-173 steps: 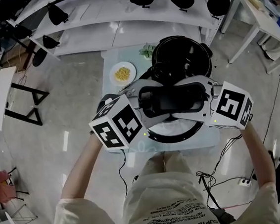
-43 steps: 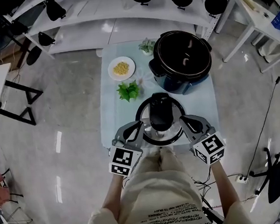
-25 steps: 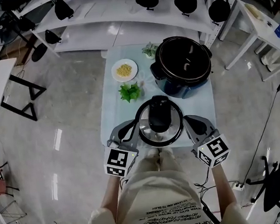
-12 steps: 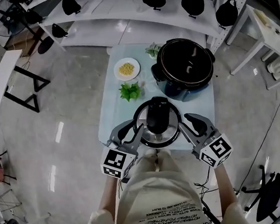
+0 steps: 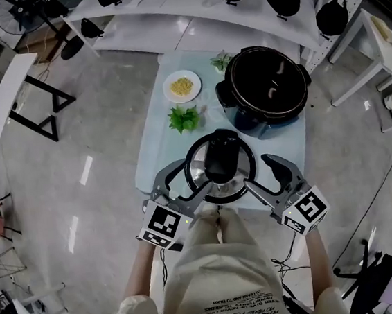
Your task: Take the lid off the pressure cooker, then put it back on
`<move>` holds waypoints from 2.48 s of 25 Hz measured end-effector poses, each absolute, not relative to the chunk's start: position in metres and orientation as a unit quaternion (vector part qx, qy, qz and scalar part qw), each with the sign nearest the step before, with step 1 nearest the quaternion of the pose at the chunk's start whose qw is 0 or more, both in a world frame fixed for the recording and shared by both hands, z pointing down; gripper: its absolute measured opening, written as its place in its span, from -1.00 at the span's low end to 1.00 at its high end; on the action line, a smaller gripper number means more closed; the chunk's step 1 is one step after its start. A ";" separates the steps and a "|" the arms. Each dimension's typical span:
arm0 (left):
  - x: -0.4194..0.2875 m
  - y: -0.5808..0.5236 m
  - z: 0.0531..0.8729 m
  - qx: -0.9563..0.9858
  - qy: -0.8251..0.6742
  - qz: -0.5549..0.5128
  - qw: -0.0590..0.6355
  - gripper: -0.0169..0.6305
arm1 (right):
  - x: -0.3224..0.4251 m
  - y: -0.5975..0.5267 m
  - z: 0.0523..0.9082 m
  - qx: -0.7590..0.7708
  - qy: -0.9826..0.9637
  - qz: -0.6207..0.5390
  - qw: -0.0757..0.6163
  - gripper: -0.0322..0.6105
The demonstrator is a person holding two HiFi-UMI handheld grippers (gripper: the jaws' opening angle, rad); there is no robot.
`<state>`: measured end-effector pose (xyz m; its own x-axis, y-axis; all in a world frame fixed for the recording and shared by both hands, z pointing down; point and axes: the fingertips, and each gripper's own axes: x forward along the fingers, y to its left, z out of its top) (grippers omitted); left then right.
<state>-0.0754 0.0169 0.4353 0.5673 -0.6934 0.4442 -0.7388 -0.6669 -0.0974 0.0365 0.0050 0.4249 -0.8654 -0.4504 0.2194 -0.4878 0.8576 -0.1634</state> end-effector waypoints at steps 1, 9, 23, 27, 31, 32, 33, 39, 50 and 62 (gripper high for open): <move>-0.075 0.017 0.439 0.884 -0.401 0.236 0.048 -0.09 | 0.036 0.006 0.429 0.238 -0.961 0.107 0.093 -0.03; -0.069 0.015 0.475 0.880 -0.371 0.292 0.049 -0.09 | 0.027 0.006 0.463 0.195 -0.967 0.098 0.133 -0.02; -0.062 0.001 0.530 0.888 -0.296 0.348 0.056 -0.09 | 0.000 -0.003 0.517 0.173 -0.961 0.108 0.187 -0.02; -0.062 0.001 0.546 0.888 -0.270 0.366 0.061 -0.09 | -0.006 -0.004 0.529 0.169 -0.959 0.112 0.197 -0.02; -0.058 0.000 0.556 0.895 -0.244 0.370 0.062 -0.09 | -0.011 -0.004 0.542 0.160 -0.957 0.112 0.214 -0.02; -0.056 0.000 0.558 0.896 -0.238 0.370 0.062 -0.09 | -0.012 -0.003 0.545 0.158 -0.956 0.113 0.218 -0.02; -0.055 -0.001 0.560 0.897 -0.232 0.371 0.062 -0.09 | -0.013 -0.003 0.548 0.156 -0.956 0.116 0.221 -0.02; -0.050 -0.003 0.568 0.903 -0.197 0.378 0.056 -0.09 | -0.023 -0.004 0.559 0.149 -0.953 0.118 0.235 -0.02; -0.044 -0.005 0.571 0.913 -0.126 0.387 0.029 -0.09 | -0.035 -0.007 0.563 0.137 -0.953 0.108 0.247 -0.02; -0.036 -0.003 0.576 0.917 -0.028 0.397 0.000 -0.09 | -0.041 -0.005 0.569 0.102 -0.951 0.102 0.272 -0.02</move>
<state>-0.0359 -0.0032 0.5759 0.6829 -0.0513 0.7287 -0.0520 -0.9984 -0.0215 -0.0414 -0.0055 0.5687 -0.8310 -0.1392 0.5385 -0.2504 0.9582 -0.1387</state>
